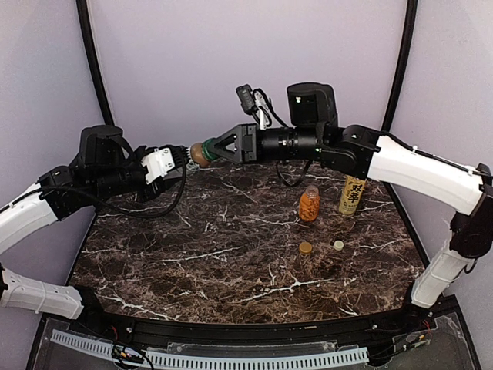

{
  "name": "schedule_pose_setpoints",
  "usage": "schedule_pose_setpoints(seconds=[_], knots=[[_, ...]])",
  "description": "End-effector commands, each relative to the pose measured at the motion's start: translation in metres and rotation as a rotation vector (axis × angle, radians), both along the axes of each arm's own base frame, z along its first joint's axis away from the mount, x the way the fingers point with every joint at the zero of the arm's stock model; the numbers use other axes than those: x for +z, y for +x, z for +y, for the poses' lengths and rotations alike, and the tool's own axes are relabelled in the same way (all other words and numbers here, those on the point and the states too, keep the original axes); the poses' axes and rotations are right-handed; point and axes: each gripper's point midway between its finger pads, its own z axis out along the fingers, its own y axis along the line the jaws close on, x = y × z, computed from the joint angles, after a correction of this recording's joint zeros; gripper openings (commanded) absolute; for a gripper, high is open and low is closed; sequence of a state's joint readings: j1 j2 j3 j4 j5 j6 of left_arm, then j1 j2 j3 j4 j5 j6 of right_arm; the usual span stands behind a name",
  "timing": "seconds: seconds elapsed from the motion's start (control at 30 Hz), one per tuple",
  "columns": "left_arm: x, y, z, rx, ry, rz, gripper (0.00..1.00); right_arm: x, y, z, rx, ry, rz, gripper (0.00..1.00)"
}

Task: Unscrew the bottle caps

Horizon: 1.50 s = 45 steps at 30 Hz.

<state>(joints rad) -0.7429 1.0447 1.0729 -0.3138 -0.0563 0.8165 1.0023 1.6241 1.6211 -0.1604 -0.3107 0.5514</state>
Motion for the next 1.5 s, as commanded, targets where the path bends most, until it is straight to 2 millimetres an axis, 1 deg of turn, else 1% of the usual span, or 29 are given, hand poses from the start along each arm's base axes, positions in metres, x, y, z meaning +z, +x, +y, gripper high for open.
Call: schedule_pose_setpoints(seconds=[0.0,0.07,0.23,0.4,0.47,0.5,0.57,0.7,0.73,0.77,0.87,1.0,1.1,1.23,1.37,1.47], knots=[[0.009,-0.001,0.002,-0.002,-0.021,-0.035,0.31,0.009,0.002,0.007,0.018,0.026,-0.012,0.40],[0.009,-0.001,0.002,-0.003,-0.019,-0.036,0.31,0.006,0.003,0.008,0.018,0.017,-0.011,0.39],[0.008,-0.002,0.002,-0.007,-0.018,-0.036,0.31,0.001,0.004,0.011,0.021,0.000,-0.011,0.33],[0.007,-0.002,0.002,-0.005,-0.014,-0.037,0.31,-0.003,0.001,0.014,0.055,-0.020,-0.046,0.11],[0.007,-0.002,0.002,-0.005,-0.017,-0.032,0.31,0.002,-0.007,0.014,0.109,-0.022,-0.120,0.01],[0.006,-0.004,0.002,-0.011,-0.016,-0.024,0.31,0.004,-0.013,0.014,0.150,-0.024,-0.169,0.00],[0.001,-0.009,0.000,-0.039,-0.009,0.005,0.31,0.008,-0.030,0.012,0.236,-0.036,-0.298,0.00],[-0.016,-0.033,-0.009,-0.155,0.007,0.124,0.30,-0.007,-0.079,0.011,0.428,-0.116,-0.607,0.00],[-0.022,-0.039,-0.008,-0.171,0.023,0.160,0.30,-0.012,-0.084,0.010,0.446,-0.140,-0.661,0.00],[-0.025,-0.046,-0.011,-0.207,0.026,0.187,0.30,-0.015,-0.086,0.010,0.453,-0.165,-0.708,0.00],[-0.037,-0.063,-0.011,-0.264,0.053,0.271,0.30,-0.023,-0.085,0.011,0.453,-0.252,-0.823,0.00],[-0.045,-0.077,-0.011,-0.315,0.076,0.339,0.30,-0.036,-0.082,0.011,0.440,-0.392,-0.966,0.00],[-0.050,-0.080,-0.010,-0.327,0.098,0.356,0.30,-0.043,-0.081,0.007,0.437,-0.468,-1.073,0.00],[-0.057,-0.084,-0.009,-0.344,0.122,0.370,0.30,-0.045,-0.087,-0.001,0.454,-0.509,-1.209,0.00],[-0.059,-0.087,-0.009,-0.354,0.120,0.387,0.30,-0.046,-0.095,0.000,0.458,-0.517,-1.342,0.00],[-0.059,-0.088,-0.010,-0.355,0.116,0.395,0.30,-0.048,-0.101,0.004,0.455,-0.532,-1.434,0.00]])
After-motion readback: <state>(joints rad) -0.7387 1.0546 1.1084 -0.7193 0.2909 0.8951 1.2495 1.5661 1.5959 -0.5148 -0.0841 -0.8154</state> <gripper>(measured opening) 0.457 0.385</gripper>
